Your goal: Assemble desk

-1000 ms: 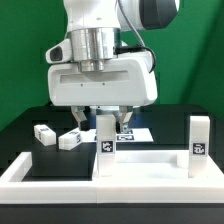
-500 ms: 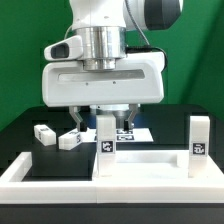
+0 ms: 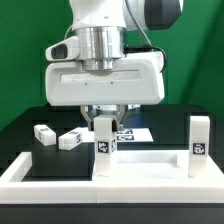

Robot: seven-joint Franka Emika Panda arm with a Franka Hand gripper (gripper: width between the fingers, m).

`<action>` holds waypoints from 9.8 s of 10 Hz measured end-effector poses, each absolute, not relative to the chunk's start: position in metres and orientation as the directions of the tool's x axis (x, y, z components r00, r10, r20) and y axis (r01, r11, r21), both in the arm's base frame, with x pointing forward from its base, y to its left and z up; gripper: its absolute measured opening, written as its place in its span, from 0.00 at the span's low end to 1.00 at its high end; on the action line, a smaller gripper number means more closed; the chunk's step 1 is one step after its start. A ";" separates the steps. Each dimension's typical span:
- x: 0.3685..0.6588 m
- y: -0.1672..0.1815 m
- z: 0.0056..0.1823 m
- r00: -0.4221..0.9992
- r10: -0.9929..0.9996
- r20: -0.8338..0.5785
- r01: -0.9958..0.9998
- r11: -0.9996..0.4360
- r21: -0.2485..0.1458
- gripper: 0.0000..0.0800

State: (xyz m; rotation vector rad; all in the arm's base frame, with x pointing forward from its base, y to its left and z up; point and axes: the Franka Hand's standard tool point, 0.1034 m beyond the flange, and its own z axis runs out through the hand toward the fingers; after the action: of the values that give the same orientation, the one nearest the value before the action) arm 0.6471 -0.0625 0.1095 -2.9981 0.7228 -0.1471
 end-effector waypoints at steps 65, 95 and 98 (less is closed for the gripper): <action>0.657 -0.084 0.102 0.480 -0.876 0.045 -0.863 -0.480 -0.158 0.36; 0.650 -0.022 0.128 -0.306 -0.932 -0.196 -0.943 0.325 -0.074 0.81; 0.613 0.028 0.126 -0.255 -0.944 -0.209 -0.964 0.265 -0.023 0.81</action>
Offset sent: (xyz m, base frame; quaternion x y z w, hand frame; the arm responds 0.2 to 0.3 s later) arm 0.0175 0.0096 -0.0024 0.0500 -0.0343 0.4541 0.8889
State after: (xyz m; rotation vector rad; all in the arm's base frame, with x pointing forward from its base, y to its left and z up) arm 0.6134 0.0282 0.1257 -1.7943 2.3489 0.1624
